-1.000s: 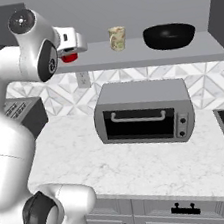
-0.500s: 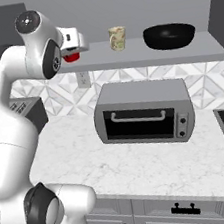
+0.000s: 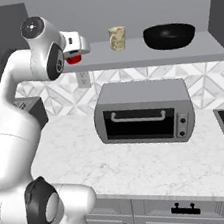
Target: Gather all objects into one cabinet and sort the glasses and bowls to opposite sides.
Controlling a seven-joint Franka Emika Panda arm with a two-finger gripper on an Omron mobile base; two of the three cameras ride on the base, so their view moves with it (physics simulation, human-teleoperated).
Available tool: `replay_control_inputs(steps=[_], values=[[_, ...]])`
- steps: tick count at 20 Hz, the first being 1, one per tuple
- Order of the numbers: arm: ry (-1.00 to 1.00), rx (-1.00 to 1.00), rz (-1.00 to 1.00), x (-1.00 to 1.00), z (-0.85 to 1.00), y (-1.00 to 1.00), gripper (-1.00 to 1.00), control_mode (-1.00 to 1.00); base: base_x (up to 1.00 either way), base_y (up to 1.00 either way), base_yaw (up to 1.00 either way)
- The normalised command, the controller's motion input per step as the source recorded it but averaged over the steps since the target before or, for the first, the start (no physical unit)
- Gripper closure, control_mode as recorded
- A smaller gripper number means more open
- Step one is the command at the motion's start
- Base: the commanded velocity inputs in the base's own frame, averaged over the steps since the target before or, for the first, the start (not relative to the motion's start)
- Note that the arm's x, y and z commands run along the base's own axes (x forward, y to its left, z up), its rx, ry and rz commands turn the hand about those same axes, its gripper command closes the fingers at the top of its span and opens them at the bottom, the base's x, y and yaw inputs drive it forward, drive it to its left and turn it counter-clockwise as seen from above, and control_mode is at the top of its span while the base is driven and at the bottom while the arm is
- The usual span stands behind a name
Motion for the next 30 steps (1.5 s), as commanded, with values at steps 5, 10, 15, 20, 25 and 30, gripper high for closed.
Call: replay_control_inputs(steps=[5,10,15,20,25,30], values=[[0.0,0.0,0.0,0.29,-0.04,0.01,1.0,-1.0,0.0,0.0,0.0],[0.0,0.0,-0.01,0.32,-0.03,0.0,1.0,-1.0,0.0,0.0,0.0],[0.0,0.0,0.0,0.47,0.0,0.0,1.0,-1.0,0.0,0.0,0.0],[0.0,0.01,0.0,0.53,0.0,0.0,1.0,-1.0,0.0,0.0,0.0],[0.0,0.02,-0.01,0.65,0.0,0.0,1.0,-1.0,0.0,0.0,0.0],[0.0,0.02,-0.02,0.71,0.0,0.0,1.0,-1.0,0.0,0.0,0.0]])
